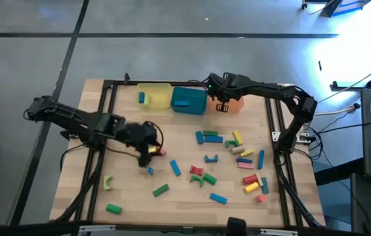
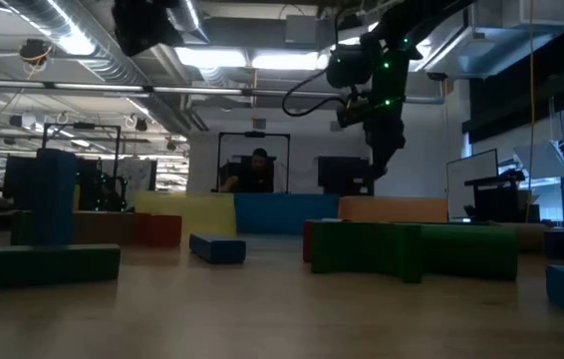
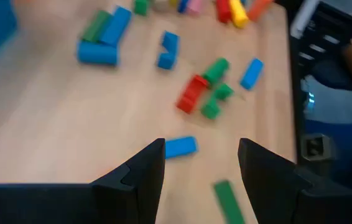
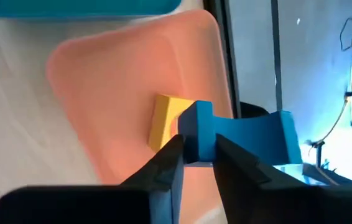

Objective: Sort blocks by size
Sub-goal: Put the blue arch block into the orange bin, then put the blue rectangle block into the blue bin, then put the blue cylindrical block into the yellow bin

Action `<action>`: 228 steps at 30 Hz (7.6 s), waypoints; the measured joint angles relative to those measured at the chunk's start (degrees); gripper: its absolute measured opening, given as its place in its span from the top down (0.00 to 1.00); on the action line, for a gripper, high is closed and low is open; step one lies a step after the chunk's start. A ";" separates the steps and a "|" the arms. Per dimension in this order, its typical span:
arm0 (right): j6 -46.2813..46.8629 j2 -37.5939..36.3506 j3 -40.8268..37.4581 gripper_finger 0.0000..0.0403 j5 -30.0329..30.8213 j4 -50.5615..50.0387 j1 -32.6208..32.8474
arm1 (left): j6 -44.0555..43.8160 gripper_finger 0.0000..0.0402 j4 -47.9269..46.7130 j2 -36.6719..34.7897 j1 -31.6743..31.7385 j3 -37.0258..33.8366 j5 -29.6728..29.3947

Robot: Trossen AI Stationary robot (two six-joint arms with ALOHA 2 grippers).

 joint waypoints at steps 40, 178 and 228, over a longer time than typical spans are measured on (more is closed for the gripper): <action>0.04 0.00 0.00 0.60 -5.61 1.10 -1.39 | -54.24 0.55 -5.75 21.18 -16.05 -0.01 16.49; 54.54 4.59 -22.91 0.60 -16.07 41.84 24.18 | 21.17 0.79 13.23 7.24 39.91 0.02 -6.01; 28.26 31.52 18.91 0.58 -18.14 69.57 8.51 | -15.02 0.83 -31.77 -16.74 13.61 -0.01 -6.67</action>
